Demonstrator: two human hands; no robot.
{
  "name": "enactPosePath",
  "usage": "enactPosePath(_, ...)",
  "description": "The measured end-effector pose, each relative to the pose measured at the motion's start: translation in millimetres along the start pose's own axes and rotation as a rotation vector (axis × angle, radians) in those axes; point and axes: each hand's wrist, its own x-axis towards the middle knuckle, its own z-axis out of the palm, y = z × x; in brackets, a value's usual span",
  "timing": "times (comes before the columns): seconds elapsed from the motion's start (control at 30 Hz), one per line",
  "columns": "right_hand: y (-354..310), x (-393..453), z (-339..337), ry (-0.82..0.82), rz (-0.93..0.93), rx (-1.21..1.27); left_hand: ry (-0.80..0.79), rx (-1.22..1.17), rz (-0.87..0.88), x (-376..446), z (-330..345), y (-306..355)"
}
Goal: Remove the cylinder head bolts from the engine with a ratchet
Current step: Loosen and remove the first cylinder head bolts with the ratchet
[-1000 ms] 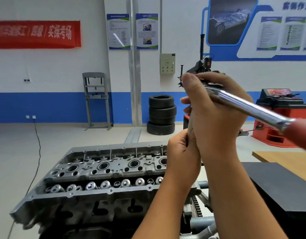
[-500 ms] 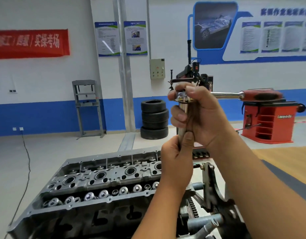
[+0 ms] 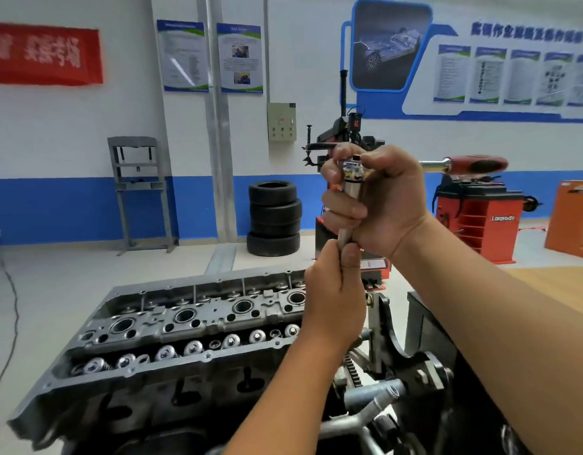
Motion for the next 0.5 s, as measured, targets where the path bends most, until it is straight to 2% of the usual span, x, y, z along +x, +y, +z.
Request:
enactPosePath(0.07, 3, 4, -6, -0.011, -0.013, 0.071, -0.072, 0.000, -0.058, 2, -4, 0)
enactPosePath(0.13, 9, 7, -9, 0.069, -0.080, 0.020, -0.162, -0.013, -0.137, 7, -11, 3)
enactPosePath(0.23, 19, 5, -11, 0.304, -0.312, -0.224, -0.390, -0.089, -0.251, 22, -30, 8)
enactPosePath(0.3, 22, 6, -8, 0.347, -0.435, -0.355, -0.581, -0.185, -0.336, 37, -48, 11)
enactPosePath(0.33, 22, 7, -6, 0.333, -0.435, -0.357, -0.668, -0.227, -0.373, 44, -56, 11)
enactPosePath(0.4, 18, 10, -5, 0.212, -0.308, -0.223, -0.781, -0.333, -0.412, 57, -66, 8)
enactPosePath(0.5, 13, 14, -7, -0.074, -0.080, 0.064, -0.803, -0.589, -0.414, 57, -61, 2)
